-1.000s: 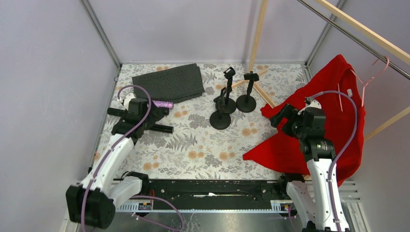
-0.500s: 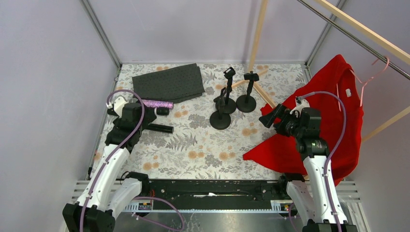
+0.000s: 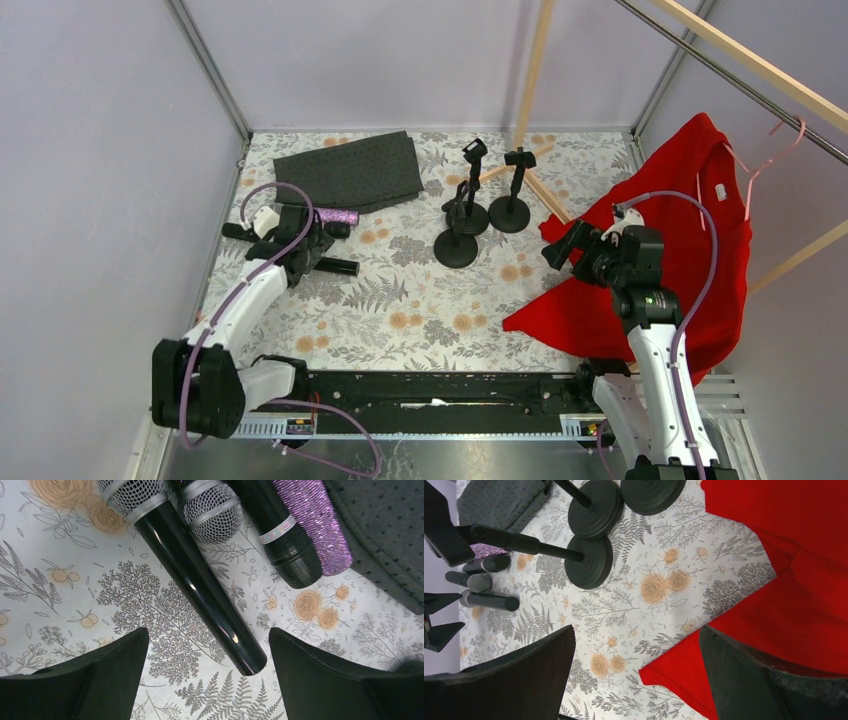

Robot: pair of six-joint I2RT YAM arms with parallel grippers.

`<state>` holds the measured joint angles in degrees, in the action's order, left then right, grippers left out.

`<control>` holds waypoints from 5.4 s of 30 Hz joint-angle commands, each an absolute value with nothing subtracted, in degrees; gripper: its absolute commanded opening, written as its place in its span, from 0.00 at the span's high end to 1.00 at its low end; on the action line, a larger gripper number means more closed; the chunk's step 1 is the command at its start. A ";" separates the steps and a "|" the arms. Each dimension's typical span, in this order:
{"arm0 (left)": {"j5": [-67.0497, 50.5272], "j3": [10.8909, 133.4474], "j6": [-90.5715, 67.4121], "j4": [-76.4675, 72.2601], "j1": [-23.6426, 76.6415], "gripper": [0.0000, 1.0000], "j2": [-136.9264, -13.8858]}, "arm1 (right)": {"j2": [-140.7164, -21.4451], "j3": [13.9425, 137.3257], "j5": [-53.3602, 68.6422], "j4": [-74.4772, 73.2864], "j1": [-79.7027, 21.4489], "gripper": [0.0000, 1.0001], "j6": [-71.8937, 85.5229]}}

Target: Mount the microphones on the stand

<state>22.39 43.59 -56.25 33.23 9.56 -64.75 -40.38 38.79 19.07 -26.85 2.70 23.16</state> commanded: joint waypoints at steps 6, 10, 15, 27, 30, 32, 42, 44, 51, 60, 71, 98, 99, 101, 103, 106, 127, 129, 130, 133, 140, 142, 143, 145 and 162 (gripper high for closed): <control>23.19 43.77 -60.91 27.85 10.36 0.08 -73.83 | -39.09 39.75 15.46 -27.31 2.81 0.00 21.66; 23.81 44.06 -60.76 26.55 10.73 0.09 -77.35 | -39.00 39.69 15.22 -27.56 2.81 0.00 21.58; 24.61 45.21 -60.20 25.10 10.90 0.14 -81.17 | -38.50 39.42 14.85 -27.23 2.81 0.00 21.62; 25.27 45.65 -60.55 23.39 10.96 0.20 -86.08 | -38.45 39.50 13.53 -27.43 2.81 0.00 21.80; 25.26 45.40 -60.78 22.82 11.05 0.22 -86.71 | -38.49 39.49 13.21 -27.40 2.81 0.00 21.82; 25.30 45.42 -60.65 22.41 11.06 0.27 -87.14 | -38.57 39.48 13.01 -27.43 2.81 0.00 21.83; 24.52 45.04 -60.16 21.35 11.12 0.59 -87.51 | -38.84 39.46 12.67 -27.33 2.81 0.00 22.00; 24.50 44.92 -60.10 21.60 11.16 0.65 -86.51 | -38.84 39.54 12.66 -27.33 2.81 0.00 22.00; 24.78 45.35 -60.22 24.76 11.83 0.84 -79.01 | -38.82 39.52 12.48 -27.51 2.81 0.00 22.02; 24.25 48.66 -58.05 27.88 13.54 1.00 -69.18 | -38.93 39.49 12.23 -27.50 2.81 0.00 22.07; 24.46 49.92 -51.16 29.41 16.60 1.00 -55.56 | -38.78 39.60 12.17 -27.84 2.81 0.00 22.21; -8.77 47.51 -23.47 4.57 39.21 1.00 -41.61 | -36.44 52.11 34.67 -24.41 2.81 0.00 32.99; -8.68 47.06 -23.51 3.50 39.94 1.00 -41.46 | -36.04 51.48 37.70 -21.38 2.81 0.00 34.76; -7.79 46.87 -24.12 1.87 41.25 1.00 -41.68 | -35.70 50.66 43.52 -15.48 2.81 0.00 39.14; -6.93 47.21 -25.12 0.35 42.49 1.00 -42.35 | -35.66 49.60 45.55 -10.13 2.81 0.00 44.53; -6.01 47.39 -26.57 -2.30 44.40 1.00 -43.53 | -35.16 48.36 44.70 -3.89 2.19 0.02 49.72; -0.38 42.76 -30.38 -0.87 45.35 1.00 -35.32 | -57.92 54.08 0.50 23.37 -56.21 0.04 36.83; -2.75 42.69 -30.36 -1.12 45.35 1.00 -35.64 | -59.78 54.20 -2.34 25.80 -56.50 0.06 37.13; -3.73 42.60 -30.26 -1.28 45.35 1.00 -35.81 | -60.47 54.37 -3.42 26.52 -56.56 0.07 37.09; -6.36 41.79 -29.81 -2.19 45.35 1.00 -35.59 | -61.77 55.00 -8.23 26.53 -56.58 0.08 37.42; -10.35 41.33 -28.21 -3.44 45.35 1.00 -35.31 | -66.42 57.37 -5.99 27.19 -56.60 0.08 39.14; -12.09 41.81 -27.76 -3.43 45.35 1.00 -35.99 | -67.27 57.58 -5.13 27.14 -56.60 0.09 40.14; -12.75 41.87 -27.62 -3.60 45.33 1.00 -36.08 | -67.53 57.43 -4.91 27.41 -56.58 0.10 40.49; -12.84 41.30 -27.83 -4.52 45.35 1.00 -35.77 | -67.71 57.35 -4.56 27.99 -56.60 0.12 40.85; -13.52 37.96 -26.04 -6.61 45.35 1.00 -35.39 | -68.01 56.21 -3.15 28.07 -56.59 0.50 39.04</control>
<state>-13.04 38.09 -27.38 -2.63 45.15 -36.07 -68.34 55.40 -2.52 24.71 -56.21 40.16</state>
